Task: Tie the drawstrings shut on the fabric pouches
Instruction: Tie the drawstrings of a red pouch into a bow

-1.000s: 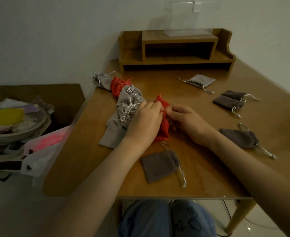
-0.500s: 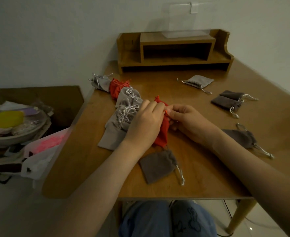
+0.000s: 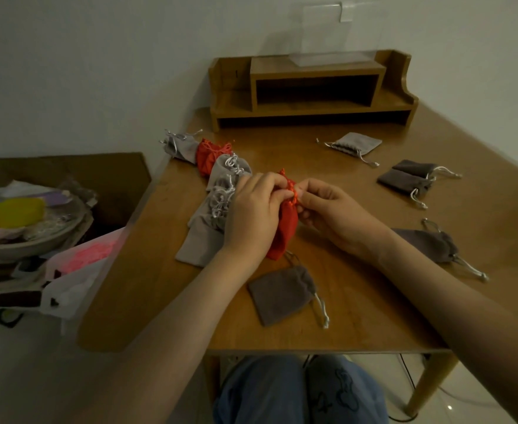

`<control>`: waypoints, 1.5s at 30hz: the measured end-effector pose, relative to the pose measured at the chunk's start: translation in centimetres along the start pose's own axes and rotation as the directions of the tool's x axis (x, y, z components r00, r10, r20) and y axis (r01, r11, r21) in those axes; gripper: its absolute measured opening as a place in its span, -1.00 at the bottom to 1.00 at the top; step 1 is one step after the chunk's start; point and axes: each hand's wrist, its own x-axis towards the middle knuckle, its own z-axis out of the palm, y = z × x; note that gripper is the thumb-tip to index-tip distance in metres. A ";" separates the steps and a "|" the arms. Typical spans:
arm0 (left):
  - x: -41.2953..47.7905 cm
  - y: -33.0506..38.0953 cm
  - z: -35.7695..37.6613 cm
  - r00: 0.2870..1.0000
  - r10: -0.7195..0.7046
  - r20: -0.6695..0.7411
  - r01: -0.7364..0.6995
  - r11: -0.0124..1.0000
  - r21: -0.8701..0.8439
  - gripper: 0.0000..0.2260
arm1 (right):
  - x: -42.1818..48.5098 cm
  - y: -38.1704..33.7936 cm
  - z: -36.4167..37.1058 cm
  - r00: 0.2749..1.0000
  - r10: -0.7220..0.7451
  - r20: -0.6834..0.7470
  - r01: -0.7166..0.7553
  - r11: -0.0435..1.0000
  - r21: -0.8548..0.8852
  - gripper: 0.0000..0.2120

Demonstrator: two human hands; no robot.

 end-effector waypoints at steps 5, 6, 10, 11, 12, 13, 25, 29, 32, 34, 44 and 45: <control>0.2 -0.1 -0.2 0.996 0.087 0.023 -0.088 0.995 0.043 -0.86 | 0.1 0.1 -0.1 1.000 -0.007 -0.006 0.006 1.000 -0.021 -0.85; 0.2 -0.2 -0.2 0.994 0.104 0.031 -0.106 0.993 0.059 -0.86 | 0.1 0.1 -0.1 1.000 -0.006 -0.011 0.006 0.999 -0.041 -0.85; 0.4 -0.7 -0.2 0.992 0.115 0.048 -0.119 0.988 0.094 -0.87 | 0.4 0.2 -0.6 0.993 0.000 -0.117 -0.008 0.998 -0.067 -0.85; 0.4 -0.7 -0.2 0.994 0.095 0.052 -0.099 0.992 0.083 -0.89 | 0.4 0.2 -0.7 0.990 0.000 -0.144 -0.009 0.998 -0.064 -0.85; 0.4 -0.6 -0.2 0.996 0.069 0.064 -0.073 0.995 0.064 -0.92 | 0.4 0.2 -0.7 0.986 -0.004 -0.164 -0.008 0.997 -0.071 -0.85; 0.4 -0.5 -0.2 0.996 0.032 0.085 -0.036 0.998 0.042 -0.93 | 0.4 0.3 -0.7 0.984 -0.006 -0.177 -0.009 0.997 -0.083 -0.85; 0.5 -0.6 -0.4 0.948 -0.161 0.275 0.103 0.972 0.212 -0.88 | 0.0 0.3 -0.3 0.977 -0.038 -0.210 -0.069 0.874 -0.482 -0.77; 1.1 -0.5 -0.7 0.932 -0.201 0.302 0.111 0.951 0.289 -0.88 | -0.5 -0.5 -0.2 0.987 -0.001 -0.163 -0.084 0.851 -0.519 -0.68; 1.3 -0.1 -1.0 0.910 -0.246 0.332 0.129 0.932 0.337 -0.83 | -0.9 -1.4 -0.3 0.990 0.044 -0.135 -0.114 0.808 -0.577 -0.74; 1.6 0.6 -1.3 0.909 -0.245 0.337 0.113 0.924 0.366 -0.80 | -1.2 -2.0 -0.5 0.990 0.033 -0.137 -0.117 0.727 -0.676 -0.78; 4.1 5.1 -0.8 0.908 -0.174 0.382 0.054 0.951 0.305 -0.83 | -1.3 -4.3 -1.5 0.992 -0.040 -0.119 -0.084 0.492 -0.867 -0.86; 4.5 5.1 -0.2 0.891 -0.196 0.410 0.074 0.952 0.296 -0.84 | -1.1 -4.5 -2.0 0.991 -0.051 -0.125 -0.086 0.475 -0.876 -0.85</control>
